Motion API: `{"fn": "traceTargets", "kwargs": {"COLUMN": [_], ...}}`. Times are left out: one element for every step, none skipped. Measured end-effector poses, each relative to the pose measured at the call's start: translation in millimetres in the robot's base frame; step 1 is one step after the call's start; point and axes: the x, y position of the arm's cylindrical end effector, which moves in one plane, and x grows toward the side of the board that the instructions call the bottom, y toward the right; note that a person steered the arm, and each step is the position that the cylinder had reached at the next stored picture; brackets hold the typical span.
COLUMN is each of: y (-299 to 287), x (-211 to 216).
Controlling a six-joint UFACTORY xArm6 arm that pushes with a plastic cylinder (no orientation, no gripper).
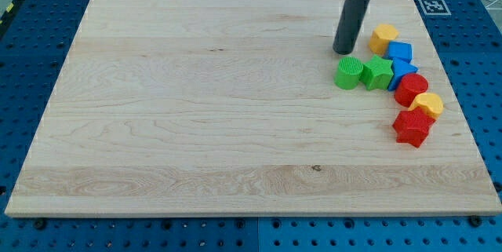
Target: Slide the group of blocks a bit down
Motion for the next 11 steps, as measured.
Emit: {"fn": "traceTargets", "kwargs": {"y": [-14, -43, -58, -76, -68, -38, 11, 56, 79, 78, 78], "x": [0, 16, 45, 14, -34, -67, -71, -64, -53, -33, -29]}}
